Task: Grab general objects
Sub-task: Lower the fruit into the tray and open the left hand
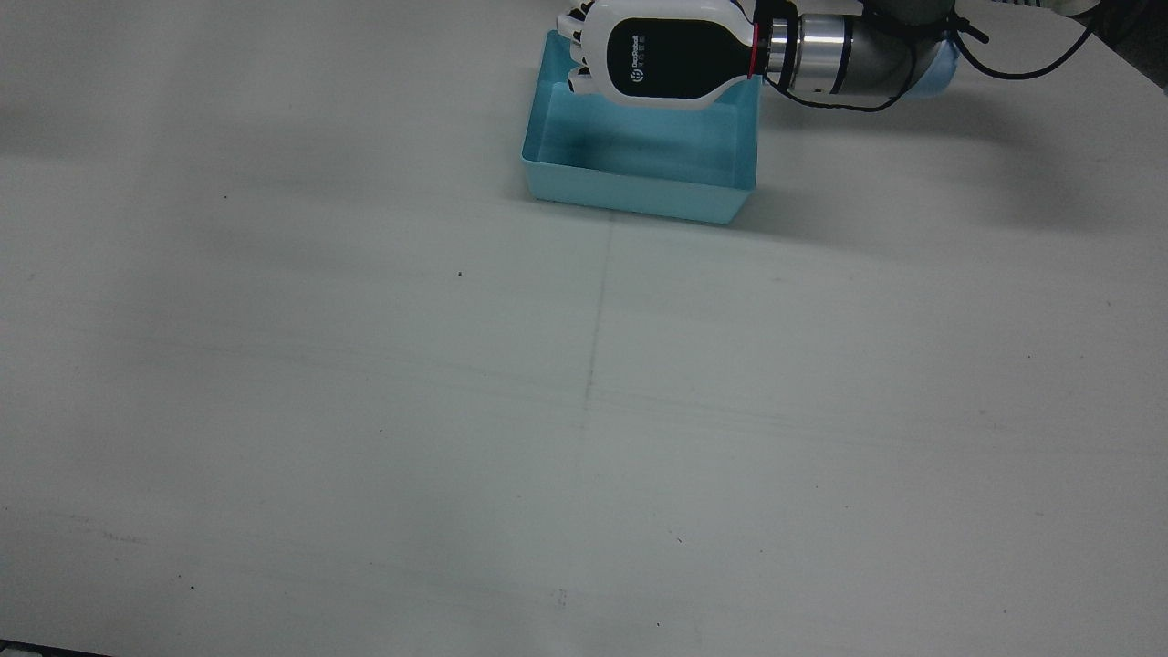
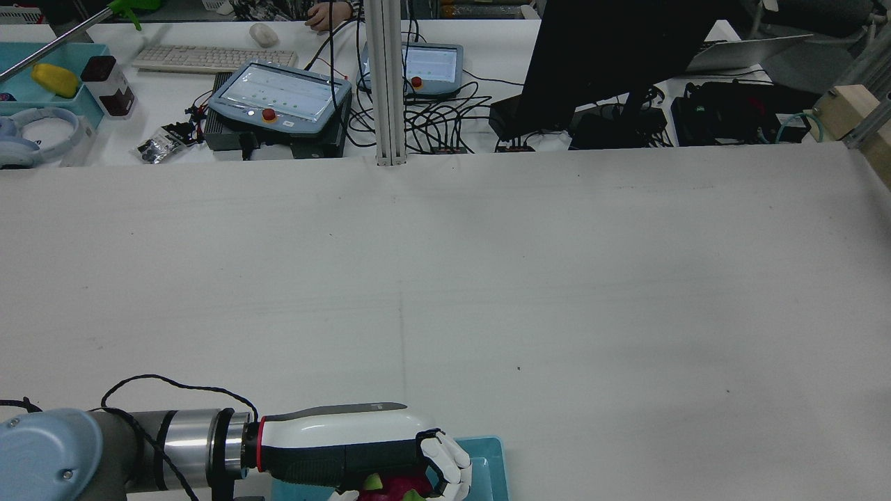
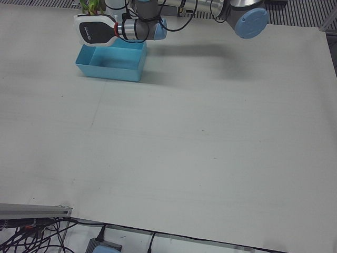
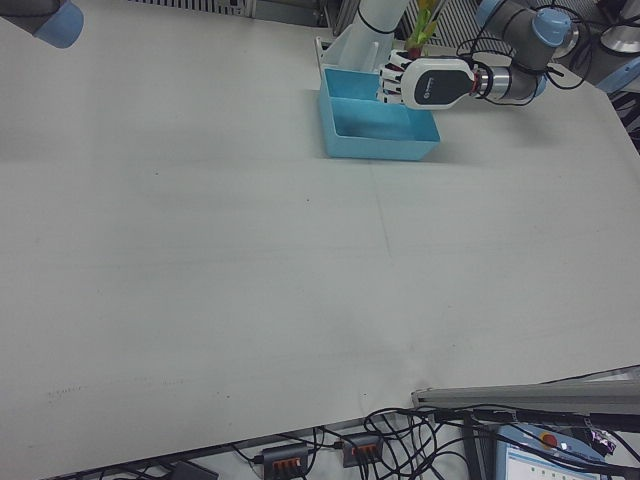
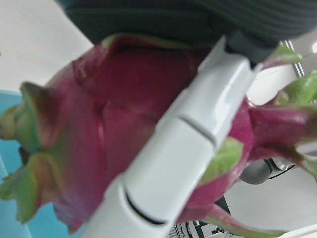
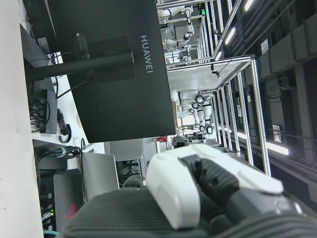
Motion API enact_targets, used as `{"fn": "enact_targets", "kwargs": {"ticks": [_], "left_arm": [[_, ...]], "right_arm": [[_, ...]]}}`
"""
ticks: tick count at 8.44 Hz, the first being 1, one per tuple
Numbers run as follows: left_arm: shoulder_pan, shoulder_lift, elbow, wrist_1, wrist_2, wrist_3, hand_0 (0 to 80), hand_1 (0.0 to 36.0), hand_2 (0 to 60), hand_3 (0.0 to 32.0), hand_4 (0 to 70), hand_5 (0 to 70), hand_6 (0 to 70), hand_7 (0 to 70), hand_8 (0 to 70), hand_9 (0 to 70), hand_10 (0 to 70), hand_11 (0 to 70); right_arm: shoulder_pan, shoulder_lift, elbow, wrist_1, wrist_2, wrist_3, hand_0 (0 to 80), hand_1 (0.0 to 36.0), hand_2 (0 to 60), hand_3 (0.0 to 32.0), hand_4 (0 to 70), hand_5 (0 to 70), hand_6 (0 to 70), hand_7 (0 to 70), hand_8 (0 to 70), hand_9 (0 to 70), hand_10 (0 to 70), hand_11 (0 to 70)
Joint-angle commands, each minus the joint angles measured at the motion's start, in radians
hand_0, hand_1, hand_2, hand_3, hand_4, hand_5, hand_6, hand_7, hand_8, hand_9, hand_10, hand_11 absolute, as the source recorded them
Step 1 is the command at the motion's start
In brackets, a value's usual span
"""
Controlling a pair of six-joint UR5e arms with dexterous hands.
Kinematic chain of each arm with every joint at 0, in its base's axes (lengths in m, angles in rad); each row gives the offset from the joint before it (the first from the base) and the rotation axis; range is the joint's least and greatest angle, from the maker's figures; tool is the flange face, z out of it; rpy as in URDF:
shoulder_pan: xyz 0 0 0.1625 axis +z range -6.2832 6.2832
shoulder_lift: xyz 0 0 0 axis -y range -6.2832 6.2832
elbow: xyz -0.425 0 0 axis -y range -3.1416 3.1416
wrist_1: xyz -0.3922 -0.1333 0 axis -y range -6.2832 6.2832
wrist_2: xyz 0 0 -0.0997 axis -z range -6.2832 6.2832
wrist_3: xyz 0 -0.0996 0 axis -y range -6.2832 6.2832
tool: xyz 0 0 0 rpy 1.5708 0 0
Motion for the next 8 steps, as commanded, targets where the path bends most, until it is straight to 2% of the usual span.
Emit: {"fn": "enact_targets", "kwargs": {"ticks": [1,4,5,6,7,8], "left_arm": [[-0.001,0.014,-0.004,-0.016,-0.001,-0.008,80.0,29.0,0.0,12.8,0.0,51.9,1.6,9.1,3.5,6.7,5.8,12.3],[-0.004,0.053,-0.010,-0.054,-0.003,-0.008,80.0,27.5,0.0,16.8,0.0,53.4,0.1,8.0,2.4,5.1,4.0,9.7],[-0.009,0.066,-0.014,-0.054,-0.001,-0.014,80.0,26.9,0.0,21.0,0.0,51.7,0.0,7.3,2.1,4.5,3.9,9.4],[-0.050,0.111,-0.007,-0.098,-0.001,-0.061,80.0,27.8,0.0,25.2,0.0,48.8,0.0,6.5,1.2,3.2,3.6,9.2],[-0.126,0.135,0.001,-0.118,0.000,-0.107,80.0,26.8,0.0,29.0,0.0,47.4,0.0,5.6,0.6,2.3,3.2,8.5],[-0.215,0.135,0.024,-0.120,0.005,-0.147,74.7,22.9,0.0,28.6,0.0,50.0,0.0,5.4,0.4,2.2,3.3,8.2]], "right_arm": [[0.001,0.000,0.000,0.001,0.001,0.000,0.0,0.0,0.0,0.0,0.0,0.0,0.0,0.0,0.0,0.0,0.0,0.0],[-0.001,0.000,0.000,0.001,0.000,0.000,0.0,0.0,0.0,0.0,0.0,0.0,0.0,0.0,0.0,0.0,0.0,0.0],[0.001,0.000,0.000,0.001,0.000,0.000,0.0,0.0,0.0,0.0,0.0,0.0,0.0,0.0,0.0,0.0,0.0,0.0],[-0.001,0.000,0.000,0.001,0.001,0.000,0.0,0.0,0.0,0.0,0.0,0.0,0.0,0.0,0.0,0.0,0.0,0.0],[0.001,0.000,0.000,0.001,0.001,0.000,0.0,0.0,0.0,0.0,0.0,0.0,0.0,0.0,0.0,0.0,0.0,0.0],[0.001,0.000,0.000,0.001,0.001,0.000,0.0,0.0,0.0,0.0,0.0,0.0,0.0,0.0,0.0,0.0,0.0,0.0]]}}
